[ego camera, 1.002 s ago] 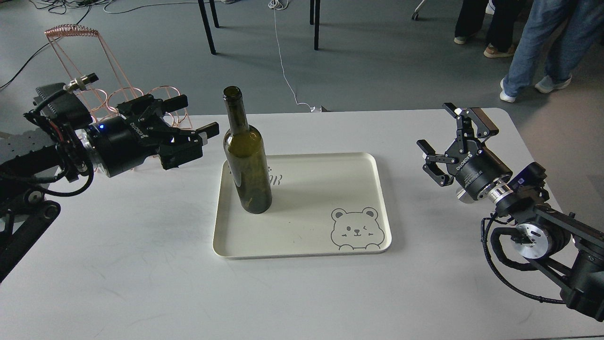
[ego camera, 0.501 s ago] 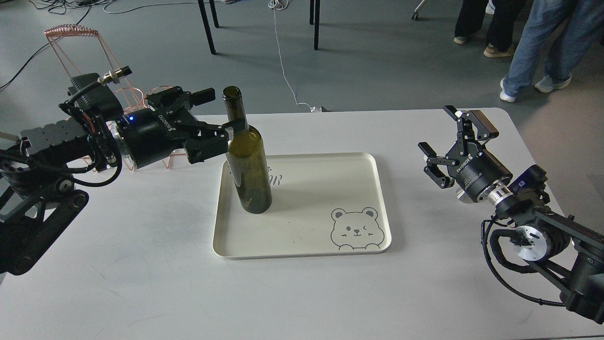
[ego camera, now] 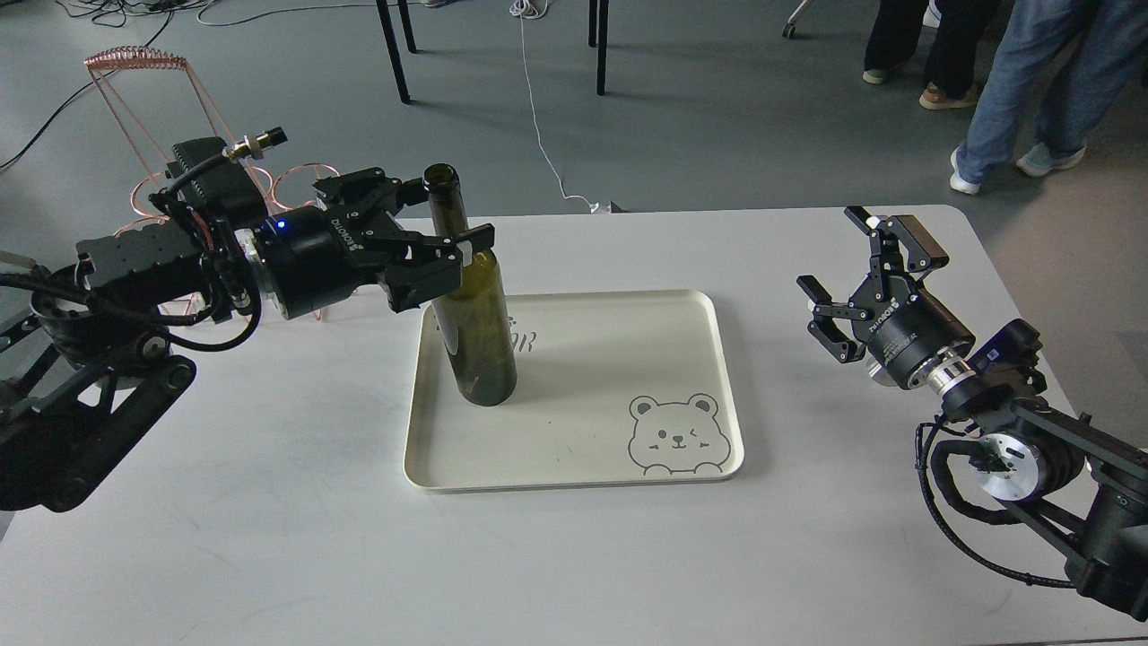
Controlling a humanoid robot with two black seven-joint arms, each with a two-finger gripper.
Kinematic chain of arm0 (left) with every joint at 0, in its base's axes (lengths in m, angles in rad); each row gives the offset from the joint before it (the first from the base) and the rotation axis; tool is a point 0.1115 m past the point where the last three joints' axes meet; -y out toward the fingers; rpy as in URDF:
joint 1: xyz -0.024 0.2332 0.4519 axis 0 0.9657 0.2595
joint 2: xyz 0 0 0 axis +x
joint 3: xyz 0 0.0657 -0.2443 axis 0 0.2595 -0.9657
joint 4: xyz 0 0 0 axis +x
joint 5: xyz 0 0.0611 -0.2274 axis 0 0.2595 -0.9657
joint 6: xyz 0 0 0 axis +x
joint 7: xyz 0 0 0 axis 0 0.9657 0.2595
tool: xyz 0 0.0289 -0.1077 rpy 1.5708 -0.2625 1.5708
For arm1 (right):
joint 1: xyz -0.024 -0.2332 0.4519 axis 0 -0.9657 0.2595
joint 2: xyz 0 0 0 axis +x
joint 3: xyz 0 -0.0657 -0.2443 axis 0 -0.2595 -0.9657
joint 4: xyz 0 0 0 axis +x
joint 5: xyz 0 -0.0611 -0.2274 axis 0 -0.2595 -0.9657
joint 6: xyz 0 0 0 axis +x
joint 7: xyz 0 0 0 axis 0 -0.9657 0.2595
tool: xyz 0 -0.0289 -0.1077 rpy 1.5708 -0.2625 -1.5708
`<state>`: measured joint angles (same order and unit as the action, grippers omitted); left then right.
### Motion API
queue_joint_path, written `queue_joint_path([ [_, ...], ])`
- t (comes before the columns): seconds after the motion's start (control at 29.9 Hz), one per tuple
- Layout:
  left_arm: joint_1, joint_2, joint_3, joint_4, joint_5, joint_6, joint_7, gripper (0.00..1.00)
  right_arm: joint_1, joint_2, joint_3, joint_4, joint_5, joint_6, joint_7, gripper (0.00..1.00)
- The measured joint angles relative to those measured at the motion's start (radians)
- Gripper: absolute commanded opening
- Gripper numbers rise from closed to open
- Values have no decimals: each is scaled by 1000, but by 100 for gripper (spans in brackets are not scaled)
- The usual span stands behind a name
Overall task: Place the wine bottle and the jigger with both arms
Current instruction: 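Lift the bottle and move it over the copper wine rack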
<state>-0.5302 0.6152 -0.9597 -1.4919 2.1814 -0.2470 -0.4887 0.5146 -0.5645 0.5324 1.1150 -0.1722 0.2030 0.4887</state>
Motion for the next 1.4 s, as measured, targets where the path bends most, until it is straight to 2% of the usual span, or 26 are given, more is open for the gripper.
queue_joint_path([
  [0.07, -4, 0, 3, 6, 0, 0, 0, 40, 0, 0, 0, 0, 0, -1, 0, 99],
  [0.1, -7, -1, 4, 8, 0, 0, 0, 35, 0, 0, 0, 0, 0, -1, 0, 99],
  [0.3, -11, -1, 12, 10, 0, 0, 0, 17, -1, 0, 0, 0, 0, -2, 0, 99],
  [0.6, -45, 1, 12, 7, 0, 0, 0, 16, -1, 0, 0, 1, 0, -14, 0, 99],
  [0.73, -132, 27, 7, 6, -39, 0, 0, 17, -3, 1, 0, 1, 0, -20, 0, 99],
  [0.9, -245, 119, 11, 44, -173, -16, 0, 17, -5, 8, 0, 2, -1, -27, 0, 99],
  [1.1, -335, 207, 14, 197, -312, -36, 0, 17, -8, 10, -2, 2, -1, -32, 0, 99],
  [1.27, -375, 234, 16, 345, -324, -37, 1, 18, -8, 18, -2, 1, -1, -37, 0, 99],
  [1.4, -403, 241, 64, 411, -319, -37, 0, 18, -11, 21, -2, 0, -2, -48, 0, 99],
])
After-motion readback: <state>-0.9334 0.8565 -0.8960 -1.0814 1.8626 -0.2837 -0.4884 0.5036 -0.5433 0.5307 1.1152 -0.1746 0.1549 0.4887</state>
